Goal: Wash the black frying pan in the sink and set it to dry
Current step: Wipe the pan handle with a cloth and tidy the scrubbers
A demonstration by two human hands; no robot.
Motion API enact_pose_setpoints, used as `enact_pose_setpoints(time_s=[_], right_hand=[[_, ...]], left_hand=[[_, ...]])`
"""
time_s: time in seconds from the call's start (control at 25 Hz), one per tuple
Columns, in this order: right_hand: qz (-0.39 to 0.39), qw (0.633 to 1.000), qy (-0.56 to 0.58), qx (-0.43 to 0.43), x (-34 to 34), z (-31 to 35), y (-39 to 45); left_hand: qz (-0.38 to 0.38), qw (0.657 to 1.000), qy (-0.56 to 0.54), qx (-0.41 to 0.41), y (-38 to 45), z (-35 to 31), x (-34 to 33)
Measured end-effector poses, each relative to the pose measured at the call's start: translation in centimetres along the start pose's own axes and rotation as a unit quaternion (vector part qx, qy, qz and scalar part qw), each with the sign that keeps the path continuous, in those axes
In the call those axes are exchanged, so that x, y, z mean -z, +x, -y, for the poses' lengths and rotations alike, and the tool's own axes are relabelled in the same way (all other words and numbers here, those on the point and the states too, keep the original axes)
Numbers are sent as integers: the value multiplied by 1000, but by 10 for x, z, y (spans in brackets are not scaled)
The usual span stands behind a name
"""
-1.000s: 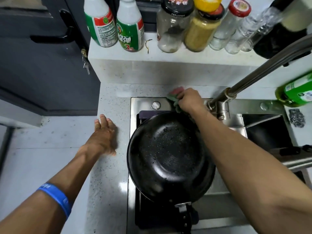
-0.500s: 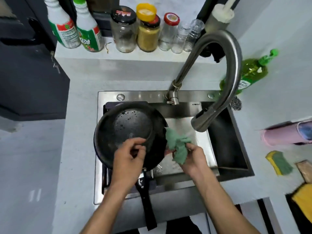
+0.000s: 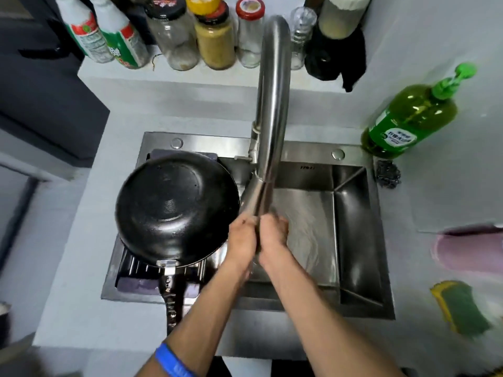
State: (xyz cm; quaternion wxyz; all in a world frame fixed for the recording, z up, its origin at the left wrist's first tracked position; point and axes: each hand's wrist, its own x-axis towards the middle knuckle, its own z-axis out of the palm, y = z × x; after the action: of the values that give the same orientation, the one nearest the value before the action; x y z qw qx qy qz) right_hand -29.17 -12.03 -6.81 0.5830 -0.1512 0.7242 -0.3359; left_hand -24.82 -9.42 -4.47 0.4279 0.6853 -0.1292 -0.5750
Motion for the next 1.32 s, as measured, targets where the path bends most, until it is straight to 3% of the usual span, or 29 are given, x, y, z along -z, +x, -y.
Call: enact_pose_setpoints(time_s=[0.08, 0.16, 0.24, 0.36, 0.44, 0.52, 0.6, 0.68, 0.72, 0.76, 0.84, 0.92, 1.0, 1.16, 1.24, 1.32], right_hand=[[-21, 998, -22, 55, 7, -4, 6], [51, 994, -28, 95, 6, -17, -6], [124, 986, -33, 107, 5, -29, -9], [164, 986, 15, 23, 8, -31, -5], [177, 973, 100, -110, 6, -27, -4], [177, 965, 107, -163, 8, -24, -2], [161, 962, 112, -191, 12, -20, -1], [136, 960, 146, -194, 13, -15, -11], [112, 966, 147, -179, 15, -19, -12], [84, 972, 151, -156, 16, -22, -14], [37, 983, 152, -92, 17, -27, -19], [1, 984, 165, -63, 19, -27, -17], [-23, 984, 170, -47, 23, -23, -16], [-43, 992, 116, -37, 30, -20, -14], [8, 998, 53, -14, 52, -15, -18], [66, 994, -62, 63, 80, -3, -24]], left_hand=[[11, 991, -120, 67, -14, 1, -8], [-21, 975, -195, 108, -6, -4, -7], [-47, 979, -183, 79, 0, -5, -6], [-56, 984, -168, 28, 3, -5, -7], [-91, 986, -137, 37, 10, -4, -4], [-81, 995, -46, 26, 14, 3, -1], [12, 989, 147, -30, 13, 15, 3], [65, 914, 394, -76, 11, 29, 18], [71, 885, 450, -98, 12, 34, 23], [79, 880, 454, -117, 11, 38, 25], [88, 937, 322, -102, 9, 42, 23], [135, 983, 123, -23, 3, 45, 17], [179, 983, 49, 9, -5, 44, 14], [205, 977, 49, 10, -27, 31, 12], [240, 969, 45, 26, -31, 28, 13], [272, 961, 48, 21, -26, 33, 10]])
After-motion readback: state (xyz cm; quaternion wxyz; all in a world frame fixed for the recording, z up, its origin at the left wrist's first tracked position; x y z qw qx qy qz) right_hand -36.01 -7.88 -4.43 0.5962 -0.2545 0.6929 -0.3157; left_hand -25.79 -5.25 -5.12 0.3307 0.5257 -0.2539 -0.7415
